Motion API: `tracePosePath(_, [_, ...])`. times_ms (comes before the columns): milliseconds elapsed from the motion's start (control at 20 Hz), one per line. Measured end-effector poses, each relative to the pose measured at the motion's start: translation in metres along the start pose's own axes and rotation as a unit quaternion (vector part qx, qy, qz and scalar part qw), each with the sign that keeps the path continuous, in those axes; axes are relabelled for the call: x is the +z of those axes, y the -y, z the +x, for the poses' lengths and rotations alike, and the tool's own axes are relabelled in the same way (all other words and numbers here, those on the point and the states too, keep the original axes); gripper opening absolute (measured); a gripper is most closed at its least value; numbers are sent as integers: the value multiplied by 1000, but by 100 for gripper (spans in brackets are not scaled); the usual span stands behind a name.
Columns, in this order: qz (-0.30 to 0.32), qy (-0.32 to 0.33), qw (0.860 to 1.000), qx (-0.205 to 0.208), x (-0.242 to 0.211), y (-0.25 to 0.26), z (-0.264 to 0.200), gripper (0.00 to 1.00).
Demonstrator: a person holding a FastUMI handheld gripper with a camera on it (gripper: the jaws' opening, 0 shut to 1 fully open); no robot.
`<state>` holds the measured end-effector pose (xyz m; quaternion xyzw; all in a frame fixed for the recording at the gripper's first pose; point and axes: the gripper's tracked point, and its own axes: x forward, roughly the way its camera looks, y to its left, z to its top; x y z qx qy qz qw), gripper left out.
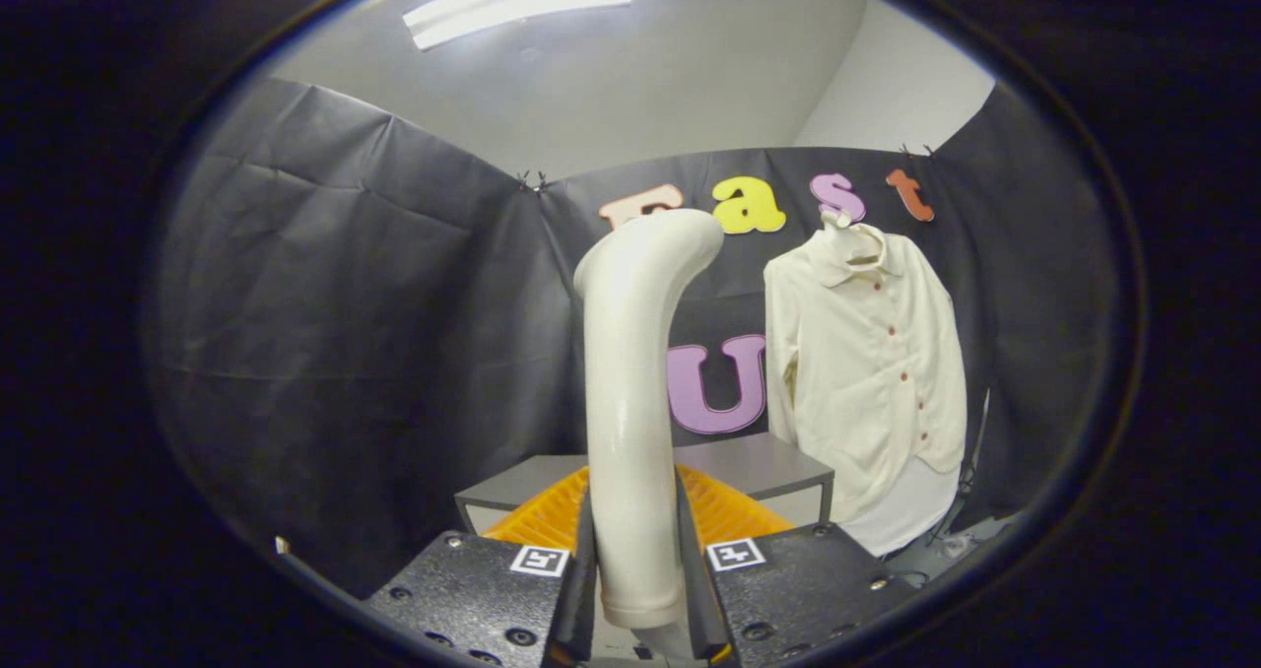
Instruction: Iron the clothes twice with a garment steamer, once on the left side and once on the right side.
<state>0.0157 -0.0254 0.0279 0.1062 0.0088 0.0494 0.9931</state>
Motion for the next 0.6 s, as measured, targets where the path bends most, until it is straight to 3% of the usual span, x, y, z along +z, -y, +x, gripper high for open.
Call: tracePosePath(600, [0,-1,1000,-19,-3,19,-3,37])
